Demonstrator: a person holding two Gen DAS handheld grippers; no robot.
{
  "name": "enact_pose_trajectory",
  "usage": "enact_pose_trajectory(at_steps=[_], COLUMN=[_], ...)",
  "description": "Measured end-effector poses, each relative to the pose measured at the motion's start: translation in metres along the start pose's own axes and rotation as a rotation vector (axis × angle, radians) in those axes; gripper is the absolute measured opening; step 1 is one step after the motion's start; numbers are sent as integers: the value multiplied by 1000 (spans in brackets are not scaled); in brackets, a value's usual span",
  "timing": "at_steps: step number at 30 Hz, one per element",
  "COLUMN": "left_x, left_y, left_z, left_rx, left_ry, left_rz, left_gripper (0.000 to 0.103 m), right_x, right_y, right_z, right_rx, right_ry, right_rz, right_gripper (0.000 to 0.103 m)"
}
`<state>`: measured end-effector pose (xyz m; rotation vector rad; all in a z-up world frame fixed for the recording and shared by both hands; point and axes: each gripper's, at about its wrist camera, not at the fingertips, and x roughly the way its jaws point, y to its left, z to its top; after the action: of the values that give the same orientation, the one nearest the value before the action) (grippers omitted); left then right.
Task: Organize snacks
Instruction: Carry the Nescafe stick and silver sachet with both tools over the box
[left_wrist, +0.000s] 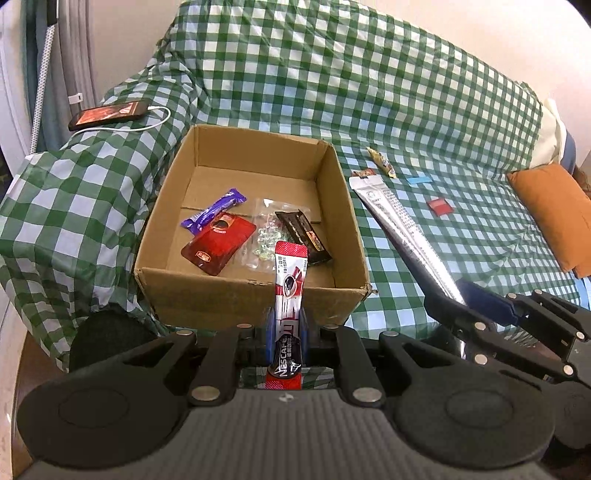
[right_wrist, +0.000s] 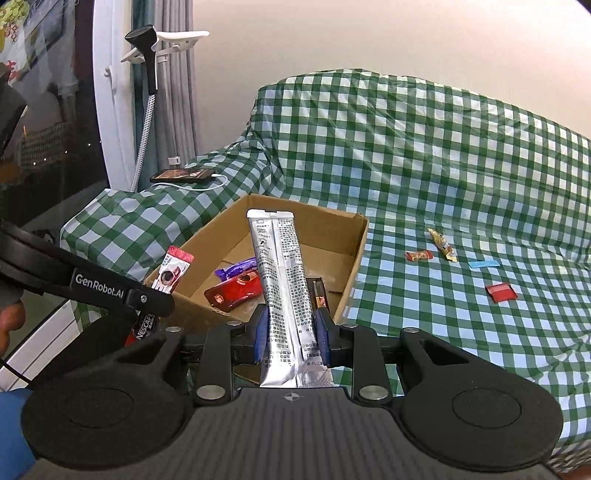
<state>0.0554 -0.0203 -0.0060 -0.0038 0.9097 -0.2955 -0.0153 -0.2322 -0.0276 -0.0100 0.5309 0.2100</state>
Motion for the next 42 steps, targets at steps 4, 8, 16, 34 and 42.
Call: enact_pose_trajectory(at_steps=[4, 8, 16, 34, 42], left_x=[1, 2, 7, 29, 44], left_y=[2, 2, 5, 20, 35], left_z=[0, 0, 1, 20, 47], left_rx=[-10, -14, -21, -51, -76], left_ry=[0, 2, 13, 29, 14], left_rz=[-3, -7, -11, -10, 6], left_gripper=[14, 14, 14, 14, 15], right_x=[2, 6, 12, 41, 62], right_y=[4, 7, 11, 8, 4], right_z=[1, 2, 4, 11, 21], right_rx=[-15, -23, -40, -47, -30], right_ry=[6, 20, 43, 113, 135], right_rz=[-2, -5, -5, -10, -12], right_gripper=[29, 29, 29, 29, 30])
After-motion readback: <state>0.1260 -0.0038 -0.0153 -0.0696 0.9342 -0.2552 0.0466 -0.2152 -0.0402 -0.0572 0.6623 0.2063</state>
